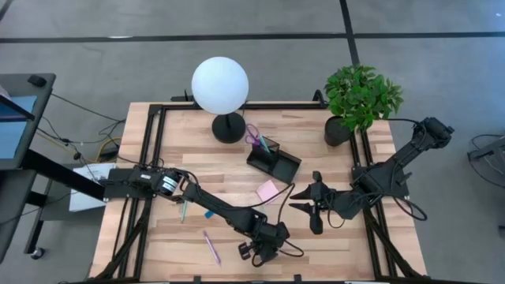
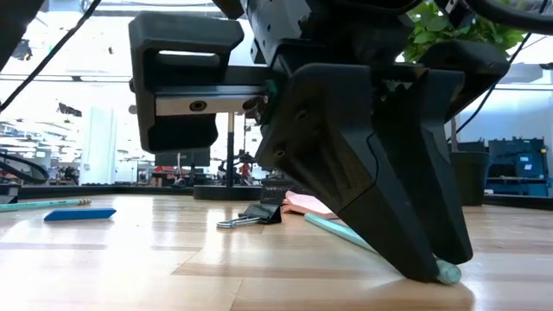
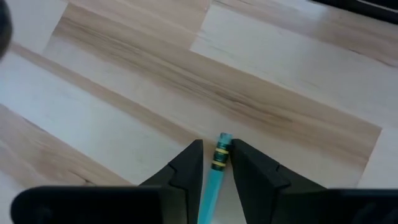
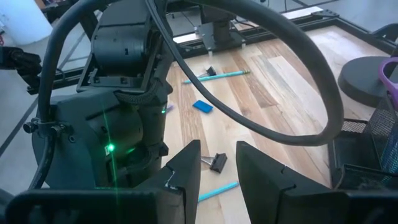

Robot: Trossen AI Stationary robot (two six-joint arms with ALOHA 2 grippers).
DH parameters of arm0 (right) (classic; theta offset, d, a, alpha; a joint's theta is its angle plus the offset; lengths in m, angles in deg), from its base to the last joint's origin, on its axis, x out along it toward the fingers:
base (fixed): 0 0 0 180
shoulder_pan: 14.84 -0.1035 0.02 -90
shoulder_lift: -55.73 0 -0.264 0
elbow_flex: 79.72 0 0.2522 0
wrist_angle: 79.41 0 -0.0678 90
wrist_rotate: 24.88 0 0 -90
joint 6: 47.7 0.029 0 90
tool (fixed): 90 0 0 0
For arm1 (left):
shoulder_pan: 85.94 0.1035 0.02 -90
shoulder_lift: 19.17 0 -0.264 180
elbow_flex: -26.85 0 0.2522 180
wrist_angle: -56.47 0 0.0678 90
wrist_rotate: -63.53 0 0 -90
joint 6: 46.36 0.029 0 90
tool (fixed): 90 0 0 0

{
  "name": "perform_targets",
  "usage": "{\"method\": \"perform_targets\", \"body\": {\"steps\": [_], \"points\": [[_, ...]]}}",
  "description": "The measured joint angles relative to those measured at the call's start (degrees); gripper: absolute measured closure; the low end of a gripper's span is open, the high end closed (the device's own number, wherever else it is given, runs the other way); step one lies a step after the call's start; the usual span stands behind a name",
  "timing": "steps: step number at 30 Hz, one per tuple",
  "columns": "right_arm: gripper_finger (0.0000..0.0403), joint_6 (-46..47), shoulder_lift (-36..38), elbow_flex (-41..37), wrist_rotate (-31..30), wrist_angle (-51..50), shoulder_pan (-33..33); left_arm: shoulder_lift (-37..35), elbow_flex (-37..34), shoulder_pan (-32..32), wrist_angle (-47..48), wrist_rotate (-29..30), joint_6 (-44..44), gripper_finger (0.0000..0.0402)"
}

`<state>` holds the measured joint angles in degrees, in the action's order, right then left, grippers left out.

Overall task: Pick and place office supplies into organizer
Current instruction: Put the right blue pencil into the desk organizer

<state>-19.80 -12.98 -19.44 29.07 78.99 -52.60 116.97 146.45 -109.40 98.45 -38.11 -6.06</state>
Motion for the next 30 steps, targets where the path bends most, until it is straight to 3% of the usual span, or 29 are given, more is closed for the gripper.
{"method": "perform_targets", "body": {"steps": [17, 30], "points": [[0.0307, 0.0, 0.0, 0.0, 0.0, -0.2, 0.0, 0.0, 0.0, -1.1, -0.9, 0.0, -3.5, 0.0321], [0.0307, 0.0, 0.0, 0.0, 0.0, -0.3, 0.0, 0.0, 0.0, -0.3, -0.9, 3.6, -3.8, 0.0388]]}}
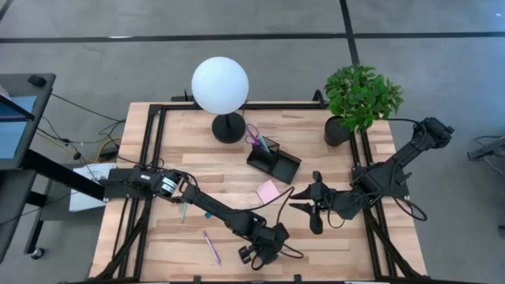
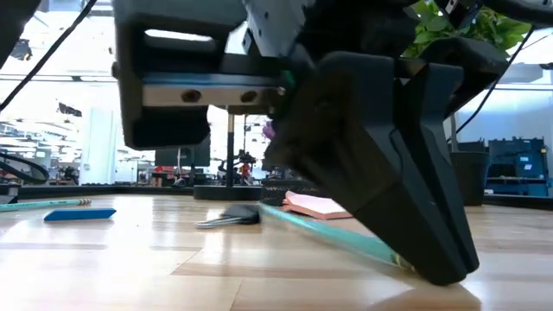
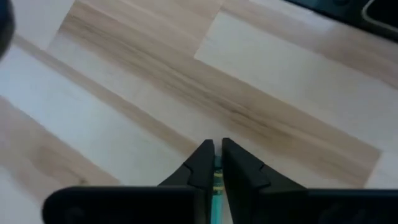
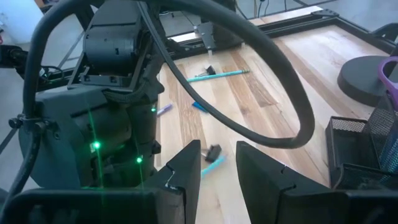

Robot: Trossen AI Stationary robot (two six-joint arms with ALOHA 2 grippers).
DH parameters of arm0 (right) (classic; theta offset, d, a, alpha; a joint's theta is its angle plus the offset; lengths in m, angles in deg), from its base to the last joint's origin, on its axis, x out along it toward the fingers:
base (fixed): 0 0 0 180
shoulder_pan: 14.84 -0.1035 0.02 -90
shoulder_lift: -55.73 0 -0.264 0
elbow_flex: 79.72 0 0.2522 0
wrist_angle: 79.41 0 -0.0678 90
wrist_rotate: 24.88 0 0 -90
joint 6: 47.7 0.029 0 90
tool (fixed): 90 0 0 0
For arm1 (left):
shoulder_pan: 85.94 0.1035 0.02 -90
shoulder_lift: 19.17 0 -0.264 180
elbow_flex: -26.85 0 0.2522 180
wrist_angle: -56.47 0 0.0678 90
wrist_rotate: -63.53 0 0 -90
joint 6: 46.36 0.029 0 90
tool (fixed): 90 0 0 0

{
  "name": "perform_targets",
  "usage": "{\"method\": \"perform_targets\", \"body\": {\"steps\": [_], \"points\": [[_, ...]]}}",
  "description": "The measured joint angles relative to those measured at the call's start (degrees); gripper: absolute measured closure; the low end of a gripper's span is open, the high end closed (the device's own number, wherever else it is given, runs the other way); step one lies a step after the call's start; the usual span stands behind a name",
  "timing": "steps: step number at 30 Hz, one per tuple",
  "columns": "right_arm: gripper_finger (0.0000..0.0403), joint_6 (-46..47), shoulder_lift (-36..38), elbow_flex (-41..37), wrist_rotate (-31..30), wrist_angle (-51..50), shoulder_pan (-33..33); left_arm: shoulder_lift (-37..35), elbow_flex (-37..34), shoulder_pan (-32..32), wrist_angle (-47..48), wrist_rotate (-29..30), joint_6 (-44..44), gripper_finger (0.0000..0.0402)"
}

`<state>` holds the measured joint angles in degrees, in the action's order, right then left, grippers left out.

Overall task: Pick and place office supplies into organizer
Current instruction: Put the right blue pencil into the desk organizer

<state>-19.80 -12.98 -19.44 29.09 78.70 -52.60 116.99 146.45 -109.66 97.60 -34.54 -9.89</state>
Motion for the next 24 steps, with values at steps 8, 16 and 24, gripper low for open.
{"method": "perform_targets", "body": {"steps": [8, 16, 24], "points": [[0.0307, 0.1, 0.0, 0.0, 0.0, 0.0, 0.0, 0.0, 0.0, 0.1, -3.6, 7.2, -2.8, 0.04], [0.0308, 10.8, 0.0, 0.0, -4.1, -4.5, -2.1, 0.0, 4.7, 0.1, -3.3, 11.8, -12.3, 0.0401], [0.0307, 23.0, -2.1, -0.9, -15.0, -11.4, -14.1, -0.1, 9.1, -0.8, 10.4, 10.7, -13.1, 0.0401]]}}
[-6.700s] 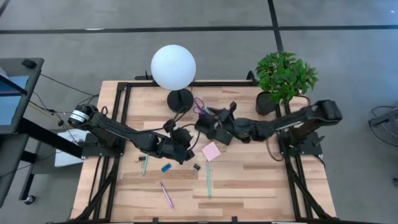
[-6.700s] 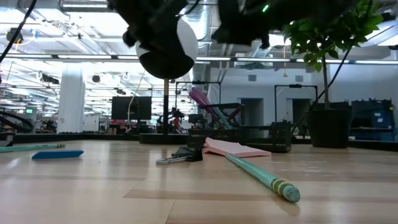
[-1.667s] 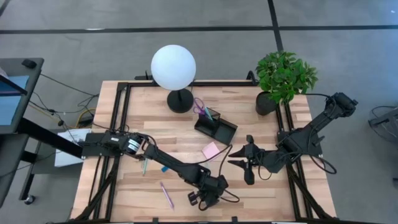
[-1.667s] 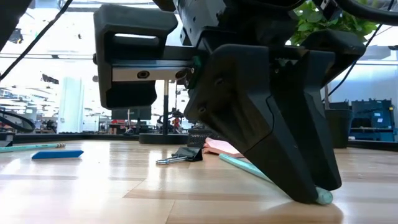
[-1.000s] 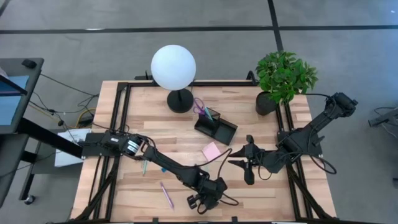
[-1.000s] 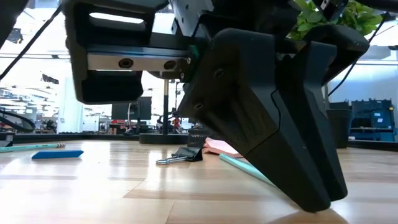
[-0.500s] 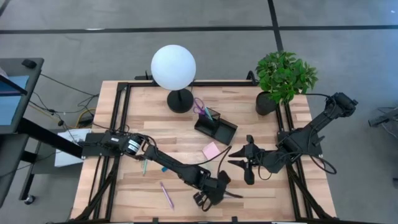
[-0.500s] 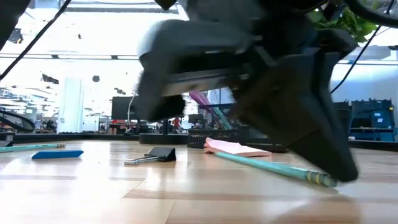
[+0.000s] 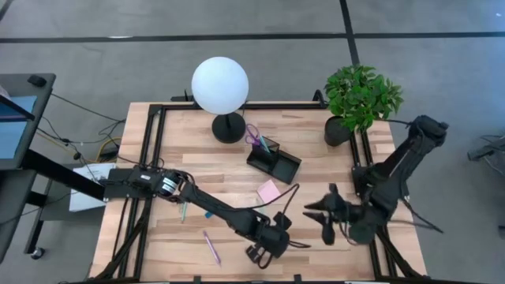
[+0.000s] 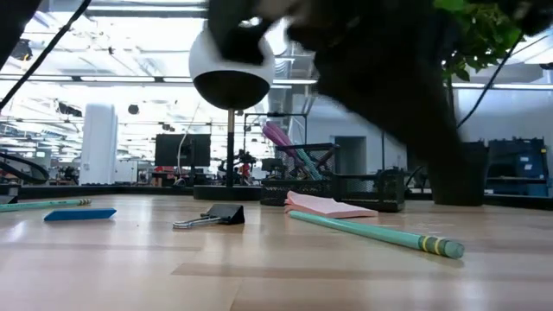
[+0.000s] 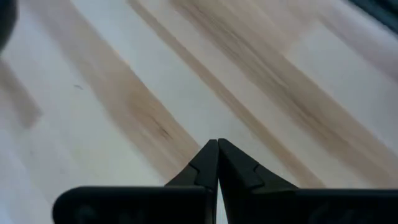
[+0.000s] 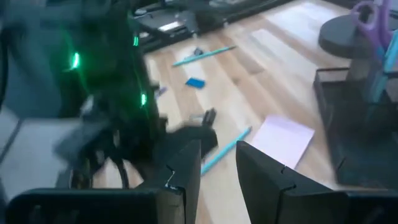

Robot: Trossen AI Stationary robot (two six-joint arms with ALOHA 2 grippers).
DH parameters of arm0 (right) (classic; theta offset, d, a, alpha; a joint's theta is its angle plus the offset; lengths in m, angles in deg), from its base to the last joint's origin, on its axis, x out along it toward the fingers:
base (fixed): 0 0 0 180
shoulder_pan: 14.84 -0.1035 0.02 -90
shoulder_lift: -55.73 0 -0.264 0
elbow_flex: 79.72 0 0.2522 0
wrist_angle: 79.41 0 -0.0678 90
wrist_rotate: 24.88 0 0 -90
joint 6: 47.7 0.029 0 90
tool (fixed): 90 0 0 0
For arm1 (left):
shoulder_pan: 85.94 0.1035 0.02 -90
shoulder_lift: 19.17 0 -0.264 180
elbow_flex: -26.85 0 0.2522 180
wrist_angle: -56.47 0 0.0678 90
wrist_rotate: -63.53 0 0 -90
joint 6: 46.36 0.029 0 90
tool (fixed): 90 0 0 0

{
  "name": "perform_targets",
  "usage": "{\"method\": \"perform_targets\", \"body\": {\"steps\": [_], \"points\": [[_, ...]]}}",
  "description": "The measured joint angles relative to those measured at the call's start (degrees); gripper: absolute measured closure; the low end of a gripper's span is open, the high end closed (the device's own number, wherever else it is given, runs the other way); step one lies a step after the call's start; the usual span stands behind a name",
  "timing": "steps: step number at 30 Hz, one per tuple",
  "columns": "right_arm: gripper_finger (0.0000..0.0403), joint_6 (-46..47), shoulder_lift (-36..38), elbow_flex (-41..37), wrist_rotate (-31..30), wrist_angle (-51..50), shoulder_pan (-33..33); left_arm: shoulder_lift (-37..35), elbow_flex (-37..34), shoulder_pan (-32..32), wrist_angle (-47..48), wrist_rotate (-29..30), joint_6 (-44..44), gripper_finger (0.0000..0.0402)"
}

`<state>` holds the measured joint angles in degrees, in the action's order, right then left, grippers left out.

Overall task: Pick and place office supplies into organizer
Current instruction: Put the right blue pencil into the desk organizer

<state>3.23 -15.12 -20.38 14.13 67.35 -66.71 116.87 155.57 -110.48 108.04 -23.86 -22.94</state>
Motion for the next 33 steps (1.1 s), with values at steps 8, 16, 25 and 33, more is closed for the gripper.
{"method": "perform_targets", "body": {"steps": [8, 16, 25, 33], "points": [[0.0307, 0.1, -9.5, -1.7, -4.9, 13.6, -4.7, 1.3, 0.0, -2.4, 0.7, 2.3, 10.9, 0.0349], [0.0307, -2.8, -14.3, -1.7, -5.1, 20.0, -4.3, 3.0, 0.0, -1.8, 0.0, 4.4, 12.1, 0.0258], [0.0307, -4.9, -14.5, -1.7, -7.6, 20.0, -4.3, 2.9, 0.1, 0.5, 0.3, 2.3, 13.0, 0.0251], [0.0307, -4.8, -14.5, -1.7, -7.6, 20.0, -4.8, 2.9, 0.1, 1.2, 1.4, -2.2, 13.1, 0.027]]}}
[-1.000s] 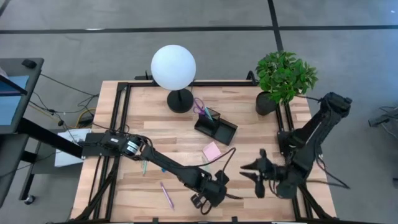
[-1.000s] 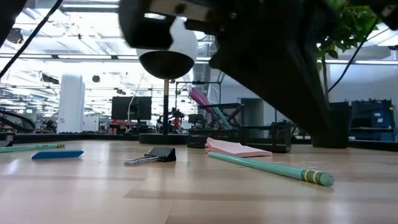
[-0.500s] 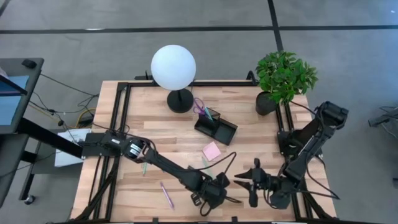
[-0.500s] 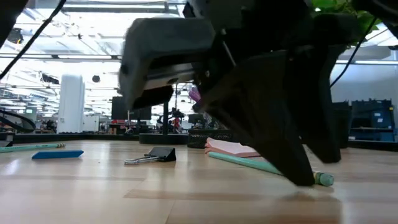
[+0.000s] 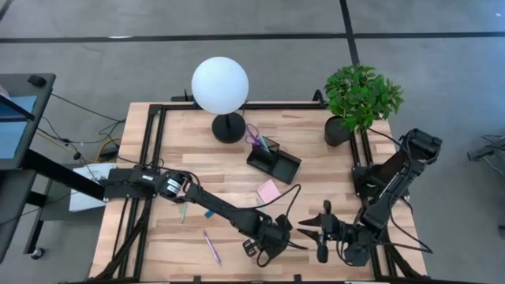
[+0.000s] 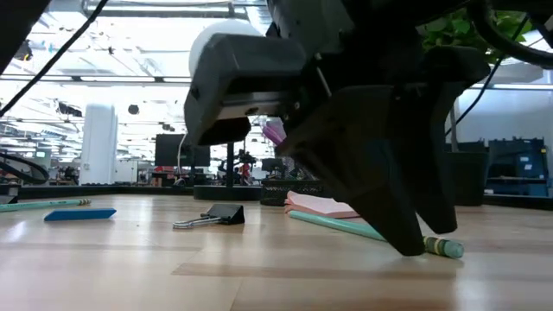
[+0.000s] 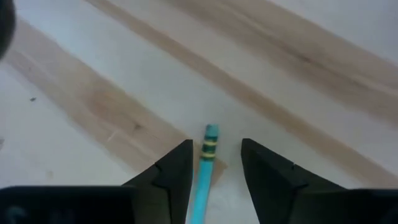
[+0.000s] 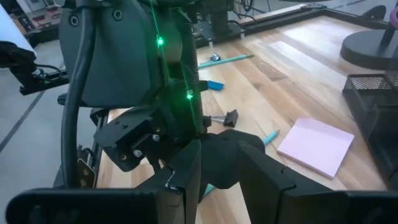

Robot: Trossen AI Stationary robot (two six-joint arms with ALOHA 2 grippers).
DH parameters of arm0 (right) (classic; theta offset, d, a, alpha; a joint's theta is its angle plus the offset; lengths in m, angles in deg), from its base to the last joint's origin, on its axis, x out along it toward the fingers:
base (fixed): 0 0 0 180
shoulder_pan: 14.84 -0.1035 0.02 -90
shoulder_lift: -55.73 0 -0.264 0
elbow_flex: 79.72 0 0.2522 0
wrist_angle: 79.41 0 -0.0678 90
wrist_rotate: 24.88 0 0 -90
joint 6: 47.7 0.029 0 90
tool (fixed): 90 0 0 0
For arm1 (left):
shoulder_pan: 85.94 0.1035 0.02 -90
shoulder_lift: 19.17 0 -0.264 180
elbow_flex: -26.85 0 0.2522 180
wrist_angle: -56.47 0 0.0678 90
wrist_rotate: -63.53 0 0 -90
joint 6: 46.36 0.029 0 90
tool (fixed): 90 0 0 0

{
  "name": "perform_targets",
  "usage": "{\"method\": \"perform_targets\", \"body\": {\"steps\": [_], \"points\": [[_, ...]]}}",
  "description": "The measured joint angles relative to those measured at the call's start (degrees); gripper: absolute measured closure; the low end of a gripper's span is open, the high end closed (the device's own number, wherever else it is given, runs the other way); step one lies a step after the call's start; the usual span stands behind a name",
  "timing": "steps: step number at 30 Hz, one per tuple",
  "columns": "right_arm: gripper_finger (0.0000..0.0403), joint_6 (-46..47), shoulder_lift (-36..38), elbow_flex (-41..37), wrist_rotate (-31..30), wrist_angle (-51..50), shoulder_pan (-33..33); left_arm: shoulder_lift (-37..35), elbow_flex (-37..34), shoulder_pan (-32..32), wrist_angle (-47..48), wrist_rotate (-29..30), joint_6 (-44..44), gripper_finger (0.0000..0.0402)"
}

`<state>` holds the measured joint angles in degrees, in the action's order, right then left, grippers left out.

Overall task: Pick and place office supplies into organizer
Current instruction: Put the right blue pencil into the desk organizer

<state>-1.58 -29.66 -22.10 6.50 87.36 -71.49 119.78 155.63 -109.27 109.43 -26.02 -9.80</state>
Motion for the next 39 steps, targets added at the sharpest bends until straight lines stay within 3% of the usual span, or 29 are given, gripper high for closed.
{"method": "perform_targets", "body": {"steps": [11, 30, 39], "points": [[0.0307, 2.3, 0.0, 0.0, -0.1, 0.1, -0.8, 0.0, 0.0, 0.2, -2.3, -1.4, -1.5, 0.0294], [0.0307, -0.1, 0.0, 0.0, -0.1, 2.6, -1.7, 3.1, 0.3, 1.3, -5.4, -2.7, -6.0, 0.0297], [0.0307, -0.1, 0.0, 0.0, -0.2, 2.5, -2.2, 3.2, 0.2, 1.6, -3.9, -3.0, -8.8, 0.0361]]}}
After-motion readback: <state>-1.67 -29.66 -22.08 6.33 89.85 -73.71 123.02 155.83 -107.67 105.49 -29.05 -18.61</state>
